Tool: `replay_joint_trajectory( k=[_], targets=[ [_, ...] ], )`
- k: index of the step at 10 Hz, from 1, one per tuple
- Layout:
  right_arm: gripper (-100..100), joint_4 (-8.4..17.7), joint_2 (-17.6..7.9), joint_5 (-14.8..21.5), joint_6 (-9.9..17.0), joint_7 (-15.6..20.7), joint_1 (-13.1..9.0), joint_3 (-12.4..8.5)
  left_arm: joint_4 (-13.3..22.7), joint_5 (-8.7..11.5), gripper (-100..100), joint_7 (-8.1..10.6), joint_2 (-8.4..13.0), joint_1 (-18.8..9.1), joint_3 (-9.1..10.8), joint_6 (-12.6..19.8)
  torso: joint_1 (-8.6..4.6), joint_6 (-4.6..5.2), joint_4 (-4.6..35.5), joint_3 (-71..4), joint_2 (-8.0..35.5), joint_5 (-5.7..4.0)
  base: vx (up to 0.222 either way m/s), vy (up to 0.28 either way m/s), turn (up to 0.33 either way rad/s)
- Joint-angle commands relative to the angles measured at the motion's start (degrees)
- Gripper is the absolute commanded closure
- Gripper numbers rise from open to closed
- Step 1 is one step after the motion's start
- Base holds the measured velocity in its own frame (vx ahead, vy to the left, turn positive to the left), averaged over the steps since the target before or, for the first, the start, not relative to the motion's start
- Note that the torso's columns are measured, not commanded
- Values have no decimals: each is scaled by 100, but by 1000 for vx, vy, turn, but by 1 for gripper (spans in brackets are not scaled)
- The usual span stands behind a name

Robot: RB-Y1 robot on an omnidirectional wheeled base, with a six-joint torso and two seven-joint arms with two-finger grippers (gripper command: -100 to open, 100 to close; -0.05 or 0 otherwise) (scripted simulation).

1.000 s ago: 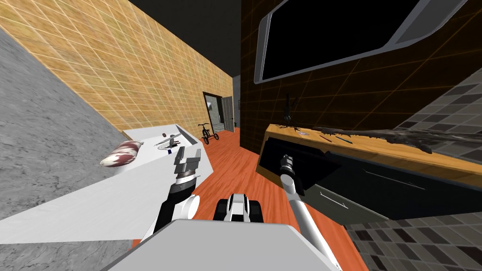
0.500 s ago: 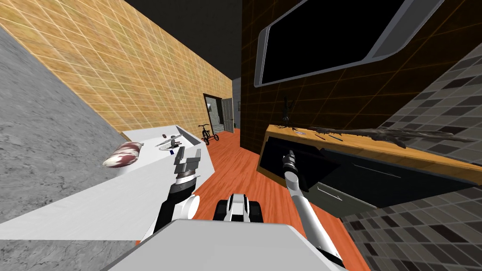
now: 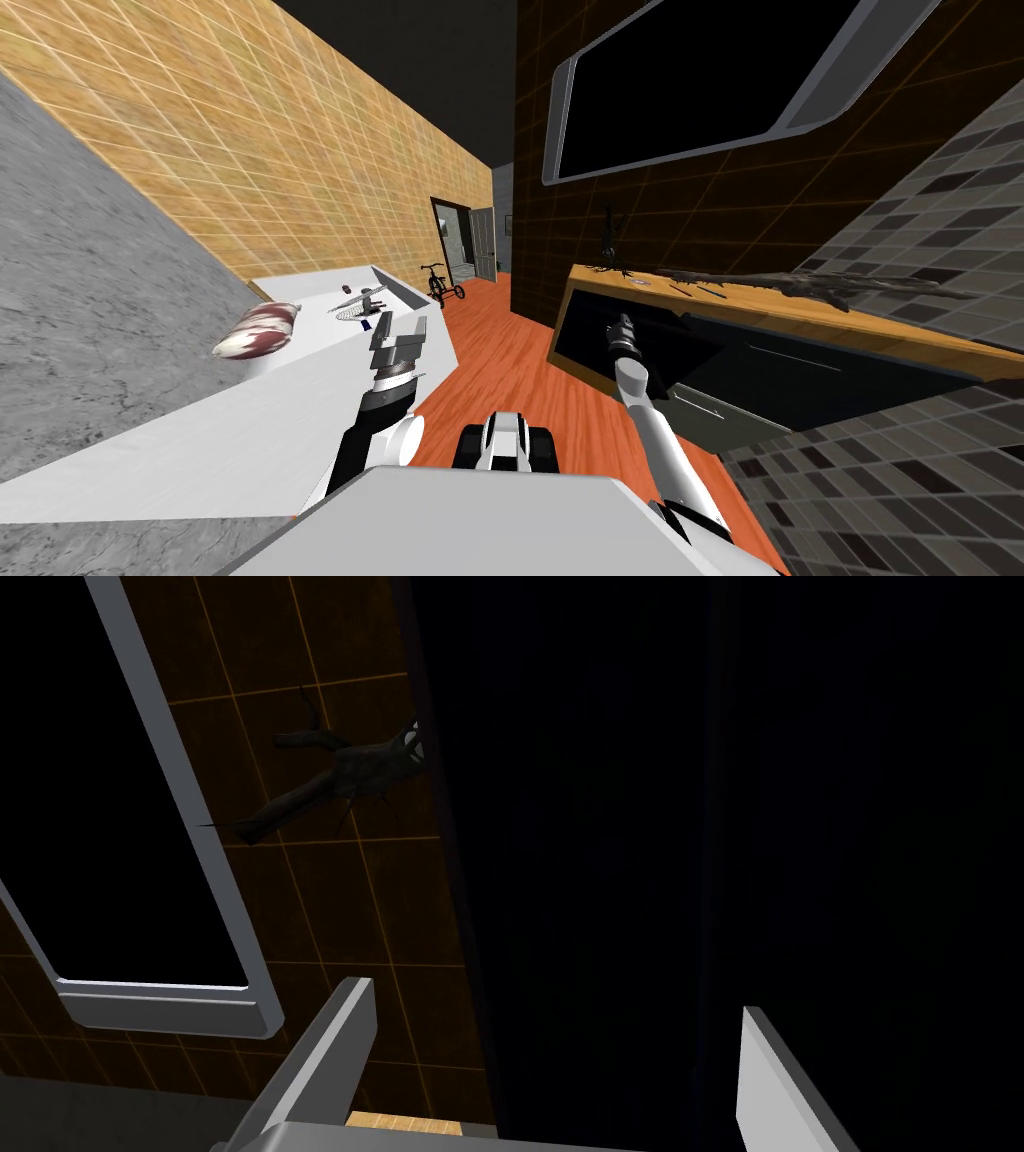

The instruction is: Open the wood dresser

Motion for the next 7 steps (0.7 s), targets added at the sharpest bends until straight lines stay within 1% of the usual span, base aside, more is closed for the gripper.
replay_joint_trajectory(
  k=[1,2,3,7],
  targets=[
    [-100,112,-123,-304,401,299,-231,-339,0,0,0,0,0,0,0,0,12,1,7,-1,1,10,-3,93,-43],
    [-100,91,-101,-194,277,190,-131,-215,0,0,0,0,0,0,0,0,26,3,14,4,10,19,1,41,-24],
    [0,111,-118,-193,287,164,-129,-219,0,0,0,0,0,0,0,0,17,-5,13,8,15,14,0,0,0],
    [0,128,-107,-193,288,168,-112,-217,0,0,0,0,1,0,1,0,12,1,4,2,4,7,0,0,0]
  ],
)
